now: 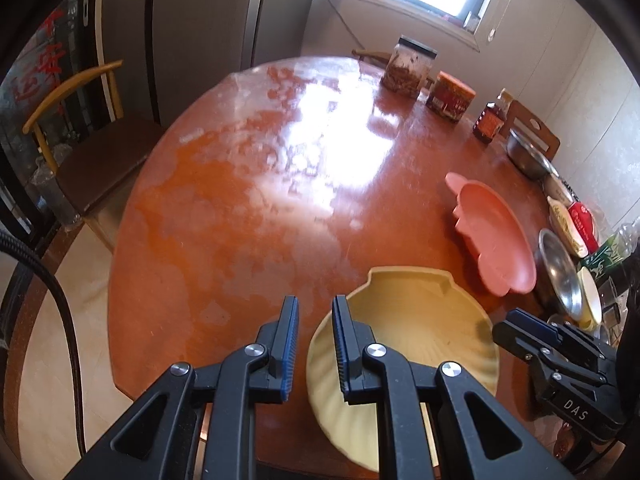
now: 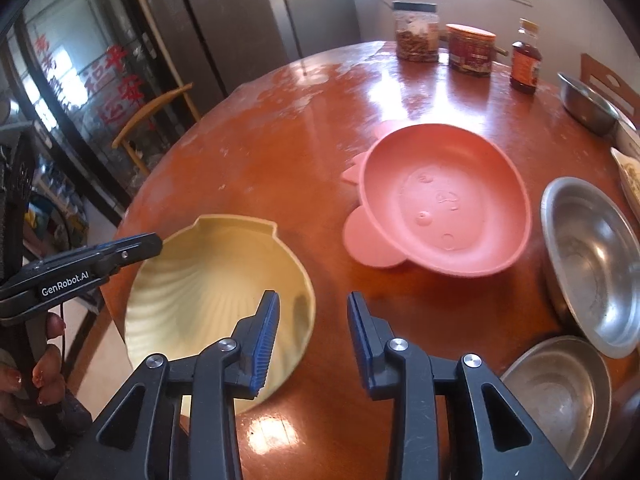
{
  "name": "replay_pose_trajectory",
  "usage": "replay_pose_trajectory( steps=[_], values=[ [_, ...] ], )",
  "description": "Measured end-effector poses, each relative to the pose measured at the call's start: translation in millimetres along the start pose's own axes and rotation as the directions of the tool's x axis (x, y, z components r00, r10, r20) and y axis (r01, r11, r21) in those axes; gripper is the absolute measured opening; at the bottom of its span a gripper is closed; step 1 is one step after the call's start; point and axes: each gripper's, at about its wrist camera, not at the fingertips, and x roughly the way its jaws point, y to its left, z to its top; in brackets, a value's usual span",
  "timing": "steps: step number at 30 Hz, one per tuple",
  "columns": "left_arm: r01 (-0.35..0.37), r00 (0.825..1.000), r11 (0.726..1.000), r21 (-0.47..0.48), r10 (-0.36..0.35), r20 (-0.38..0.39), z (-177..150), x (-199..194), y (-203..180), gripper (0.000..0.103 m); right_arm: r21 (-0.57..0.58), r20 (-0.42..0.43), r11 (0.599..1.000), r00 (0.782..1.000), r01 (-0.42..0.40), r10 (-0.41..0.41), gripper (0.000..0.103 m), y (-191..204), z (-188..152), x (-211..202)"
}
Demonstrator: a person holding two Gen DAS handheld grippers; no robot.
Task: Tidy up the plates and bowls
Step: 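Lift the yellow shell plate with the left tool toward the pink bowl, then grasp the pink pig bowl rim with the left tool above the yellow plate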
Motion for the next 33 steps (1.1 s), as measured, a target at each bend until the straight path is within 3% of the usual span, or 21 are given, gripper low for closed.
replay_pose_trajectory(
  steps=[8,14,22,28,33],
  values=[
    [0.059,0.998,0.994,0.096,-0.061,0.016,32.7,-0.7,-50.7,0.018,0.162,0.066,0.987,0.998,0.006,-0.017,0.037,-41.1,1.1,-23.5],
    [0.129,0.991,0.977,0.170,-0.123,-0.045,60.7,25.5,-102.5,0.034,0.249,0.071,0.968,0.997,0.022,-0.041,0.042,-65.3,-4.6,-27.9],
    [0.154,0.974,0.967,0.205,-0.113,-0.196,77.6,89.8,-140.8,0.034,0.318,0.060,0.947,0.996,0.046,-0.068,0.049,-85.3,-6.1,-23.9],
    [0.144,0.967,0.970,0.195,-0.095,-0.237,76.9,115.5,-146.9,0.034,0.330,0.054,0.941,0.994,0.072,-0.095,0.056,-90.1,-3.7,-20.2],
    [0.142,0.962,0.967,0.211,-0.085,-0.258,74.2,126.0,-145.9,0.023,0.337,0.050,0.938,0.993,0.084,-0.107,0.056,-95.1,4.0,-12.0]
  ],
)
